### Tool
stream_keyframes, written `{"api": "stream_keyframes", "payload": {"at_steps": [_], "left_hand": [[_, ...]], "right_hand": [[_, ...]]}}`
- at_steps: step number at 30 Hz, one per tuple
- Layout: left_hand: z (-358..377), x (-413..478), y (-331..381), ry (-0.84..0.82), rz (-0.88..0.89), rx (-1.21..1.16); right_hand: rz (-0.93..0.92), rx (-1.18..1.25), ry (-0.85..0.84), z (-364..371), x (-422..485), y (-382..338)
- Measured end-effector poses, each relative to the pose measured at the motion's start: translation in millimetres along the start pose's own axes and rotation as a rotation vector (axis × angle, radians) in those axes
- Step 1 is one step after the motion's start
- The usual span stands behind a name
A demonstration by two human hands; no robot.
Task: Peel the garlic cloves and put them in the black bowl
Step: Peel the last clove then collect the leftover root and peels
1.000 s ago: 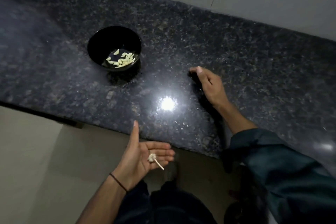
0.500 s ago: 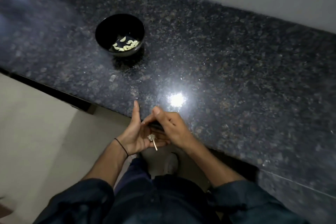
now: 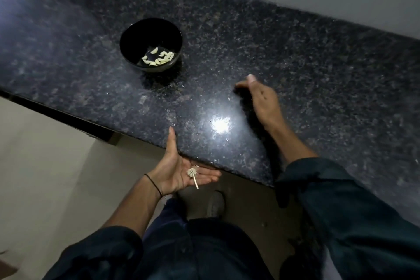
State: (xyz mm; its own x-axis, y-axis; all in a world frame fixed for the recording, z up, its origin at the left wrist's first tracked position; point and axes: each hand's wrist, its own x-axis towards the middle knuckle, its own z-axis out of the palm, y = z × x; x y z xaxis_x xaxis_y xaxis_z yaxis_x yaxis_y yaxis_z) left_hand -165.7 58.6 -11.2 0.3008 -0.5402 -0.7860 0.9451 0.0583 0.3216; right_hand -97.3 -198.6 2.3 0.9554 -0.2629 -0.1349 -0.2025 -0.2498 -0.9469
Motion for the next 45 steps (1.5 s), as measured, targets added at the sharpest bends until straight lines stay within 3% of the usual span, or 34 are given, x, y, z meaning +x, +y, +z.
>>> {"api": "stream_keyframes", "payload": {"at_steps": [5,8,10,14,17,21,27,31,34,37,45], "left_hand": [[-2.3,-1.5,2.6,-0.045,0.014,-0.01],[-1.5,-1.6,-0.2,-0.049,0.112,-0.046],[-2.2,-2.5,-0.5,-0.047,0.125,-0.065],[-4.3,-2.5,2.5,-0.04,0.028,-0.05],[-5.3,-4.1,5.3,-0.036,0.0,-0.042],[-12.3,-7.0,8.4,-0.036,0.043,-0.074],[-26.0,-15.3,15.9,-0.039,0.114,-0.163],[-33.3,-20.8,24.7,-0.006,0.034,-0.082],[-39.6,-23.8,29.6,0.006,0.026,-0.122],[-46.9,-27.4,34.7,0.009,0.023,-0.154],[-58.9,-30.4,43.8,-0.026,0.031,-0.128]], "right_hand": [[0.019,0.102,-0.401,54.9,-73.5,-16.2],[-0.016,0.158,-0.481,89.7,-110.4,-17.5],[0.026,0.29,-0.397,96.7,-116.7,-21.9],[0.016,0.418,-0.054,71.2,-101.4,-17.9],[-0.013,0.391,0.103,65.4,-98.0,-3.6],[-0.066,0.301,0.025,104.8,-122.7,-6.7],[0.124,0.509,-0.105,147.9,-122.8,-43.5],[0.061,0.488,0.128,98.4,-38.7,-53.6],[-0.008,0.239,0.28,61.5,36.8,-46.8],[0.015,0.011,0.155,60.8,62.3,-37.4],[-0.011,0.069,-0.642,141.6,-58.3,-47.6]]}}
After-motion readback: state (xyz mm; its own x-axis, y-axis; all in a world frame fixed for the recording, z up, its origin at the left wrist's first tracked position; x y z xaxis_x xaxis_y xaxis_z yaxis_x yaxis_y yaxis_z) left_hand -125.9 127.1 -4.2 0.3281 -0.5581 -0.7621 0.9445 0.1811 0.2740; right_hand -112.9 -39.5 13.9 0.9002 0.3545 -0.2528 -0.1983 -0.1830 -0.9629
